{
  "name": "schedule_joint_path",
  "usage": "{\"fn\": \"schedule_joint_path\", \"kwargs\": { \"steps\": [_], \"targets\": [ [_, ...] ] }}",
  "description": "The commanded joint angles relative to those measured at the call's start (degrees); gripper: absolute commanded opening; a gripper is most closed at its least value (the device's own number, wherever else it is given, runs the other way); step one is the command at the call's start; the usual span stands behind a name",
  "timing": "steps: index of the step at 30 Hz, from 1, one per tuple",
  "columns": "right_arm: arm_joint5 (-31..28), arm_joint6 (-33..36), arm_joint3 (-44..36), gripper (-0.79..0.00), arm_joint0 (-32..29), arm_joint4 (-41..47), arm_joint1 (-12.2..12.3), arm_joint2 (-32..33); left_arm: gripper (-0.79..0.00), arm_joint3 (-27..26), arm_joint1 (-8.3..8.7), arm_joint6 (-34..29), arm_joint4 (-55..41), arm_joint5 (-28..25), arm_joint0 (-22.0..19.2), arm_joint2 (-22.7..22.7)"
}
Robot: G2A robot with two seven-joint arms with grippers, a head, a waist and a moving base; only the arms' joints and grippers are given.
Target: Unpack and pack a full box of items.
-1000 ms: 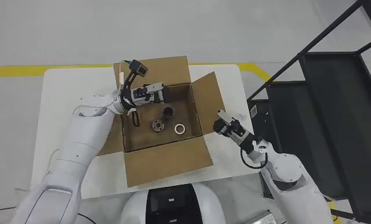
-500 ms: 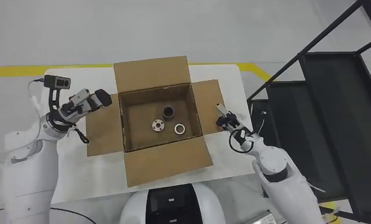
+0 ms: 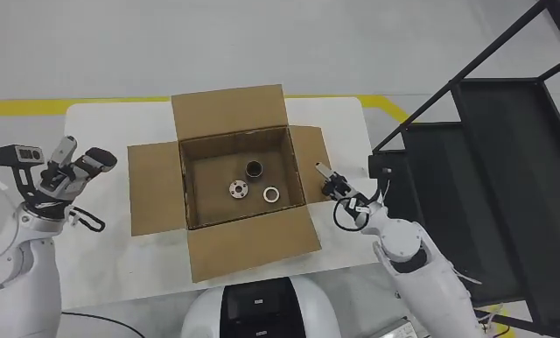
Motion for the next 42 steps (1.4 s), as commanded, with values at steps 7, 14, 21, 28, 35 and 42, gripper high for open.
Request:
{"fn": "schedule_joint_path", "kwargs": {
  "steps": [7,14,21,28,35,42],
  "targets": [
    [-7.22,3.93,-9.28,0.000,-1.94,-1.42,0.31,0.51,0.000,-0.26,-0.04,2.04,0.04,0.58,0.53,0.04],
    [-2.39,7.94,-11.85,0.000,5.10,-16.67,-0.20,-9.69,0.000,-0.26,-0.04,2.04,0.04,0.58,0.53,0.04],
    [8.74,12.00,-8.62,0.000,16.34,-33.77,-2.12,-24.35,0.000,-0.26,-0.04,2.04,0.04,0.58,0.53,0.04],
    [10.50,12.09,-5.95,0.000,20.62,-43.03,-3.23,-30.42,0.000,-0.26,-0.04,2.04,0.04,0.58,0.53,0.04],
    [10.50,12.09,-5.95,0.000,20.62,-43.03,-3.23,-30.42,0.000,-0.26,-0.04,2.04,0.04,0.58,0.53,0.04],
    [10.50,12.09,-5.95,0.000,20.62,-43.03,-3.23,-30.42,0.000,-0.26,-0.04,2.04,0.04,0.58,0.53,0.04]
  ]
}}
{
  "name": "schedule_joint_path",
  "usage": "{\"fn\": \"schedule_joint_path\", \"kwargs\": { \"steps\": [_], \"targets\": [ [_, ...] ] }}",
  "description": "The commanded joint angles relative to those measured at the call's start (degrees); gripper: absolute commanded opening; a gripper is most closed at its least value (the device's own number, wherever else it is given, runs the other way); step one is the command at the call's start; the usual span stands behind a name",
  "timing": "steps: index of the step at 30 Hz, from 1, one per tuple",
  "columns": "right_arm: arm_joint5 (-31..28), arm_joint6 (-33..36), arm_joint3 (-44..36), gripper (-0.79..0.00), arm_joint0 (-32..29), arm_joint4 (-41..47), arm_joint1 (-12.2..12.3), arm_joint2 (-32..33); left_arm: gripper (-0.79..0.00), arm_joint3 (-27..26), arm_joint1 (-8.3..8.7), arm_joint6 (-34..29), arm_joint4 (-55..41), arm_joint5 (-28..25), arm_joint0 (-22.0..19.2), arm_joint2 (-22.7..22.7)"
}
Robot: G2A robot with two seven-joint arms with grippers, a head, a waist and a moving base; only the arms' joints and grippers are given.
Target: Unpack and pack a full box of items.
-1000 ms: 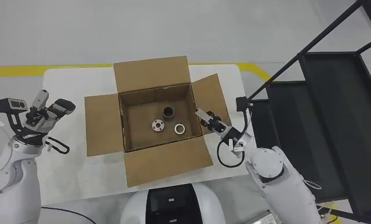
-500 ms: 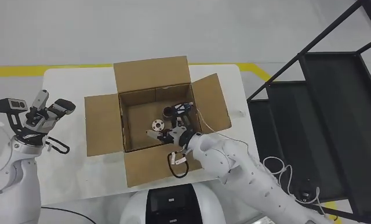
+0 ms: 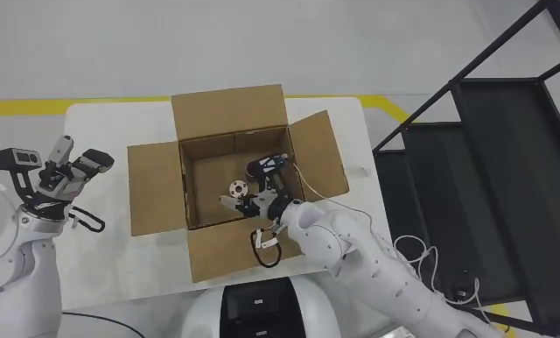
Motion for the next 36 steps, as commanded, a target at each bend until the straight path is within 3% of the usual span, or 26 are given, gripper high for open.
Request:
{"fn": "schedule_joint_path", "kwargs": {
  "steps": [1,3,5,11,16,36],
  "targets": [
    [0.00,0.00,0.00,0.000,0.00,-0.02,0.00,0.00,0.000,0.00,0.00,0.00,0.00,0.00,0.00,0.00],
    [0.10,-0.53,1.07,0.000,0.70,-0.66,-0.14,0.09,0.000,0.00,0.00,0.00,0.00,0.00,0.00,0.00],
    [0.47,3.14,4.22,0.000,4.77,-4.41,-0.65,-1.51,0.000,0.00,0.00,0.00,0.00,0.00,0.00,0.00],
    [1.16,9.35,14.11,0.000,16.02,-4.64,-3.31,-5.70,0.000,0.00,0.00,0.00,0.00,0.00,0.00,0.00],
    [0.56,13.37,22.72,0.000,21.96,-5.64,-5.36,-9.41,0.000,0.00,0.00,0.00,0.00,0.00,0.00,0.00],
    [-3.70,13.08,43.14,0.000,30.10,-7.83,-10.63,-14.08,0.000,0.00,0.00,0.00,0.00,0.00,0.00,0.00]
  ]
}}
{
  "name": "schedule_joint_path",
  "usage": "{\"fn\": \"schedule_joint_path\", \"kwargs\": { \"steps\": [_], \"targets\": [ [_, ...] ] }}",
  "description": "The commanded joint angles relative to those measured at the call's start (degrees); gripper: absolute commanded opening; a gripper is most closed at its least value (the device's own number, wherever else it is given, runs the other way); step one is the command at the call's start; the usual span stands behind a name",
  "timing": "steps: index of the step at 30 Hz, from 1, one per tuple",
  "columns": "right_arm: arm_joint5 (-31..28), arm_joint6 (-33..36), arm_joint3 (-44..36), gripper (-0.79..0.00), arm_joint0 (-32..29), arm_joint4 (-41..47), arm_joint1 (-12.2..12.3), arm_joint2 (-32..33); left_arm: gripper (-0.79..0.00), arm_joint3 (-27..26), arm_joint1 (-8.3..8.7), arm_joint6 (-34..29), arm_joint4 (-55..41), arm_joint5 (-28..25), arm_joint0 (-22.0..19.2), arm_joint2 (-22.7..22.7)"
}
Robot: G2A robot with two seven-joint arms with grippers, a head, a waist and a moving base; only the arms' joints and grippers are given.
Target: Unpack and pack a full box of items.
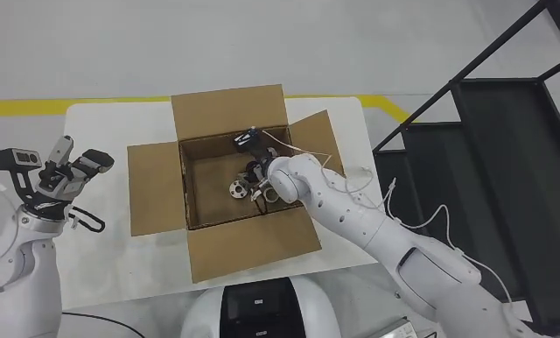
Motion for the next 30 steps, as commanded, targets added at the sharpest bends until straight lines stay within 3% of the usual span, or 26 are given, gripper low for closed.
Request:
{"fn": "schedule_joint_path", "kwargs": {
  "steps": [1,3,5,7,9,10,21,24,30],
  "targets": [
    [-0.62,-0.18,1.92,0.000,0.39,0.88,-0.65,-0.29,0.000,0.00,0.00,0.00,0.00,0.00,0.00,0.00],
    [-0.95,-0.04,3.18,0.000,0.63,1.58,-1.16,-0.56,0.000,0.00,0.00,0.00,0.00,0.00,0.00,0.00],
    [-1.44,-0.55,4.65,-0.099,0.84,2.17,-1.83,-0.95,0.000,0.00,0.00,0.00,0.00,0.00,0.00,0.00],
    [-1.66,-1.10,5.79,-0.440,0.94,2.53,-2.35,-1.18,0.000,0.00,0.00,0.00,0.00,0.00,0.00,0.00],
    [-1.75,-1.54,6.59,-0.634,1.10,2.65,-2.75,-1.29,0.000,0.00,0.00,0.00,0.00,0.00,0.00,0.00],
    [-1.78,-1.84,7.13,-0.785,1.23,2.67,-3.03,-1.34,0.000,0.00,0.00,0.00,0.00,0.00,0.00,0.00],
    [1.35,-0.77,4.89,-0.785,0.44,0.70,-3.72,0.08,0.000,0.00,0.00,0.00,0.00,0.00,0.00,0.00],
    [2.01,0.69,-0.82,-0.785,-0.89,-0.66,-2.97,1.75,0.000,0.00,0.00,0.00,0.00,0.00,0.00,0.00],
    [2.20,7.00,-20.43,-0.785,-7.61,-5.82,0.66,9.59,0.000,0.00,0.00,0.00,0.00,0.00,0.00,0.00]
  ]
}}
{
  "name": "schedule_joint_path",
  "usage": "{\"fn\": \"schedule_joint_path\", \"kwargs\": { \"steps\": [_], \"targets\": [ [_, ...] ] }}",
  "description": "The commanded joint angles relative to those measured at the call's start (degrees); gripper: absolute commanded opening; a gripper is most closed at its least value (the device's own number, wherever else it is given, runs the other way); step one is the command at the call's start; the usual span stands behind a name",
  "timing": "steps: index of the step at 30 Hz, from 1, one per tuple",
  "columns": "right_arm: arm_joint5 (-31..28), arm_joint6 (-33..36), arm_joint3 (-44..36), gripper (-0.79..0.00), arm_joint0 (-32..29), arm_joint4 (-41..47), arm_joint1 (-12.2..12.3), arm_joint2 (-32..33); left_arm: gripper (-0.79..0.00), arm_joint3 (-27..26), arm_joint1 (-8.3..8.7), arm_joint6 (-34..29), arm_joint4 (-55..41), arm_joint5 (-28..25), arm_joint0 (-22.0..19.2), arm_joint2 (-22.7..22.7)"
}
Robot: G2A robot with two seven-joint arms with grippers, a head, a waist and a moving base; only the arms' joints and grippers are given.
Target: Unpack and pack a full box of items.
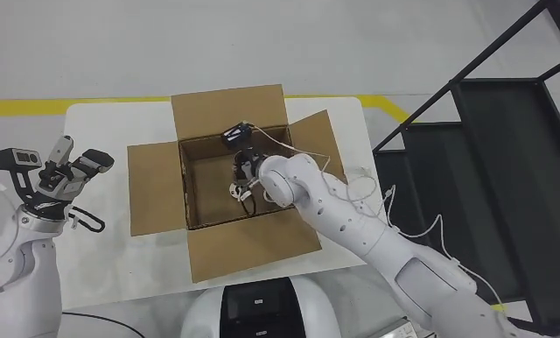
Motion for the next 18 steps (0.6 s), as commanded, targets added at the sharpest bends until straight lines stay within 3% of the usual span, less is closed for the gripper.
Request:
{"fn": "schedule_joint_path", "kwargs": {
  "steps": [1,9,18],
  "targets": [
    [-0.59,2.52,-8.70,-0.785,-3.64,-1.71,1.56,4.28,0.000,0.00,0.00,0.00,0.00,0.00,0.00,0.00],
    [-4.81,12.01,-33.45,-0.785,-17.69,-4.57,6.02,21.45,0.000,0.00,0.00,0.00,0.00,0.00,0.00,0.00],
    [-5.01,8.69,-42.98,-0.785,-30.17,-2.82,7.76,36.14,0.000,0.00,0.00,0.00,0.00,0.00,0.00,0.00]
  ]
}}
